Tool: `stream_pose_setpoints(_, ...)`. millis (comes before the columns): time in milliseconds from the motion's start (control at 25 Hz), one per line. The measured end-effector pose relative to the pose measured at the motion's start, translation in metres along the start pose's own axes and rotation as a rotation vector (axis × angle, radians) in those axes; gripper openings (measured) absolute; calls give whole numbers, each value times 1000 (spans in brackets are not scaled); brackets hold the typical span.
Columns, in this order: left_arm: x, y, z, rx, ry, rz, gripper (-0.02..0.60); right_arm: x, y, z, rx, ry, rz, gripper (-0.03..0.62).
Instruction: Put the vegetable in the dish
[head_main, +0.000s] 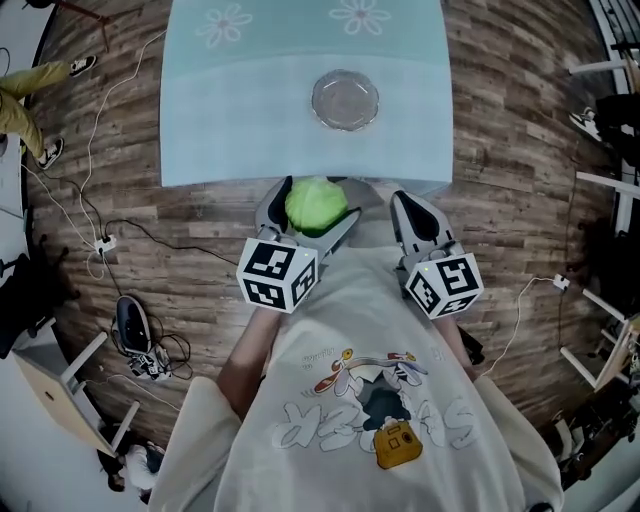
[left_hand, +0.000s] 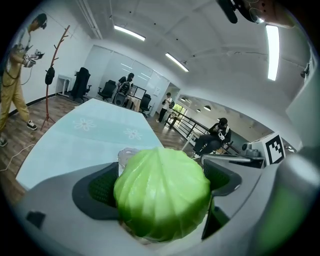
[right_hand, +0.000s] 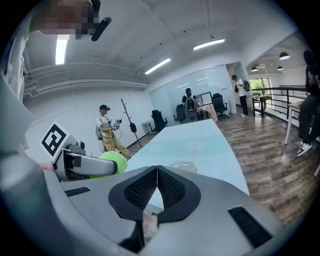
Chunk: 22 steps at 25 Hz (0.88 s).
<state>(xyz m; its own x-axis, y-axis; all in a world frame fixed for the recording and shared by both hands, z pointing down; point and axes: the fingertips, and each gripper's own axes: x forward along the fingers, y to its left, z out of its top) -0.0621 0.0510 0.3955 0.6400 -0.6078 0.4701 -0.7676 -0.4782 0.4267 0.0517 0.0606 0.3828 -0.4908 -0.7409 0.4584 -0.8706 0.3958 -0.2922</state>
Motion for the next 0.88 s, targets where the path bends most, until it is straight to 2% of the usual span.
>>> stream_pose_setpoints(440, 46, 17, 42, 49, 7, 46, 533, 57, -27, 45, -46, 0, 92, 19)
stream_pose_setpoints(640, 75, 23, 46, 48, 39, 68, 534, 76, -44, 55, -70, 14, 131, 18)
stream_pose_setpoints(880, 107, 39, 49, 35, 66, 94, 532, 95, -63, 53, -132, 78, 164, 19)
